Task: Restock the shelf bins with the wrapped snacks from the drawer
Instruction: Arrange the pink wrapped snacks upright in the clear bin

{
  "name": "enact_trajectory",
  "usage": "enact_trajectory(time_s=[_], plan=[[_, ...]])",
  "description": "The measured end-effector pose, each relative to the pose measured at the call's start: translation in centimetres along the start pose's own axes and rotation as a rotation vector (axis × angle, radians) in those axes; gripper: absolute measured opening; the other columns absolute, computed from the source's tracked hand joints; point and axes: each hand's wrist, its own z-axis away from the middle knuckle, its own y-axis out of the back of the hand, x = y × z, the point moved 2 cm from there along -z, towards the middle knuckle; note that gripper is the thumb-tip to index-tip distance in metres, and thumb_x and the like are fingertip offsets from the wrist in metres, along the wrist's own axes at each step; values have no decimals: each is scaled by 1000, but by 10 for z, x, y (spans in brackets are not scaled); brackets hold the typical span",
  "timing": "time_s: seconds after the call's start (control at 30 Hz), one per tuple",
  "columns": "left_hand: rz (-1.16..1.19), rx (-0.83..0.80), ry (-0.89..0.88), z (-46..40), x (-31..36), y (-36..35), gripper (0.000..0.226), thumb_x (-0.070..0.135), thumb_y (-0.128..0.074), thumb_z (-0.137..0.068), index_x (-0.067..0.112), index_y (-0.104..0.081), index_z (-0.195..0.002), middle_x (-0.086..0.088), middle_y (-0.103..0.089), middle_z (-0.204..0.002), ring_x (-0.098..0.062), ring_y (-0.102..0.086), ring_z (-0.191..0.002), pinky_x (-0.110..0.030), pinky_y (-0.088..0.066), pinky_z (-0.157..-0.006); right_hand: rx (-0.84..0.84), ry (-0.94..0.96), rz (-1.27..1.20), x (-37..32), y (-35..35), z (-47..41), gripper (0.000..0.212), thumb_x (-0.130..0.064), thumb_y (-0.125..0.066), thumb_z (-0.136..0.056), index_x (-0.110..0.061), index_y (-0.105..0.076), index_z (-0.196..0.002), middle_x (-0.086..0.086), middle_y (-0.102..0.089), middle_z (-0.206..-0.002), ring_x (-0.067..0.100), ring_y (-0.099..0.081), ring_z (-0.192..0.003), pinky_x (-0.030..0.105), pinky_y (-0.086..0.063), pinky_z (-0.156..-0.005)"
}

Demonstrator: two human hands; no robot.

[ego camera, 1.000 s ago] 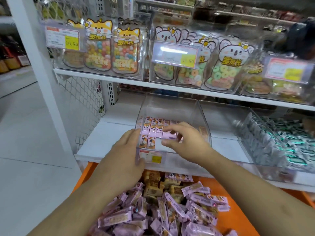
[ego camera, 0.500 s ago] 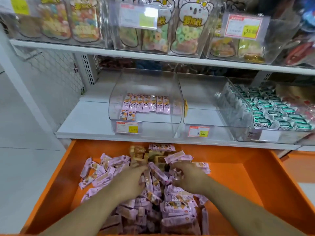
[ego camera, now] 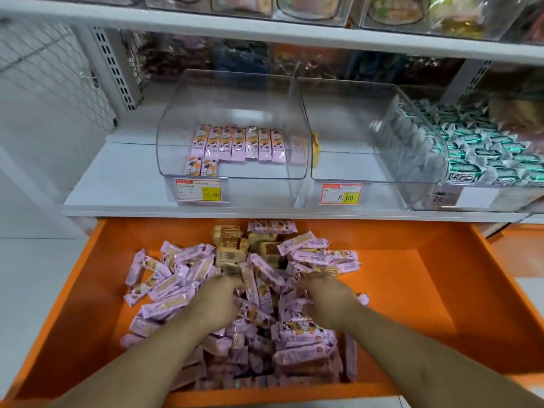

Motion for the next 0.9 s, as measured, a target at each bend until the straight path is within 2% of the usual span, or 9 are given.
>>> enact_trajectory(time_s=[0.1, 0.2, 0.3, 0.43, 0.53, 0.63, 0.73, 0.83, 0.9], plan=[[43, 73, 1, 10, 0, 10, 39, 19, -68, -97, 32, -68, -133, 4, -70, -121, -5, -66, -82, -26, -57, -79, -3, -9, -32, -3, 2, 3, 20, -16, -67, -91, -26, -62, -108, -4, -57, -114, 23, -59, -105, 44, -59, -81], [67, 125, -21, 20, 4, 28, 37, 8, -71, -91, 36, -69, -116, 10, -65, -93, -3, -60, -76, -18, -50, -63, -48, -12, -67, -6, 0, 10, 23, -14, -66, -89, -25, -51, -103, -1, -61, -98, 25, -61, -90, 37, -51, -65], [20, 196, -70, 35, 20, 57, 31, 15, -78, -90, 42, -63, -97, 11, -64, -92, 0, -58, -76, -14, -44, -58, 0, -4, -70, -11, 11, 21, 30, -22, -68, -92, -28, -54, -117, -2, -61, -96, 22, -56, -87, 29, -42, -58], [93, 237, -149, 58, 44, 101, 29, 21, -79, -88, 43, -61, -94, 11, -66, -86, -2, -60, -71, -22, -49, -63, 92, 24, -342, -30, 66, 37, 38, -34, -73, -95, -33, -60, -131, -5, -69, -117, 19, -66, -96, 34, -56, -78], [235, 255, -142, 78, 57, 133, 30, 35, -81, -84, 41, -63, -107, 11, -69, -86, -3, -65, -71, -28, -54, -69, 185, 63, -504, -38, 121, 56, 25, -35, -72, -97, -38, -63, -121, -15, -63, -103, 9, -66, -81, 31, -57, -68], [485, 269, -129, 99, 71, 156, 24, 36, -86, -83, 31, -73, -102, 14, -72, -79, 5, -65, -68, -19, -49, -67, 247, 123, -726, -46, 163, 85, 20, -28, -67, -103, -37, -62, -120, -9, -57, -86, 12, -56, -71, 26, -45, -64], [766, 221, -145, 116, 84, 166, 30, 39, -91, -75, 22, -78, -96, 2, -79, -91, -7, -75, -87, -25, -56, -83, 271, 148, -928, -55, 180, 110, 21, -23, -64, -104, -33, -61, -123, -3, -41, -79, 16, -44, -72, 30, -39, -67], [1015, 138, -144, 120, 95, 163, 38, 39, -92, -74, 13, -79, -98, -19, -75, -108, -26, -74, -101, -48, -58, -99, 262, 148, -1055, -65, 179, 117, 26, -32, -68, -102, -34, -62, -127, 9, -58, -96, 19, -62, -89, 39, -50, -82], [1100, 117, -124, 120, 102, 160, 26, 31, -84, -85, 11, -79, -101, -23, -71, -116, -26, -73, -104, -53, -61, -94, 245, 142, -1088, -68, 175, 112, 47, -46, -70, -95, -31, -59, -138, 5, -72, -115, 18, -71, -106, 49, -53, -100]])
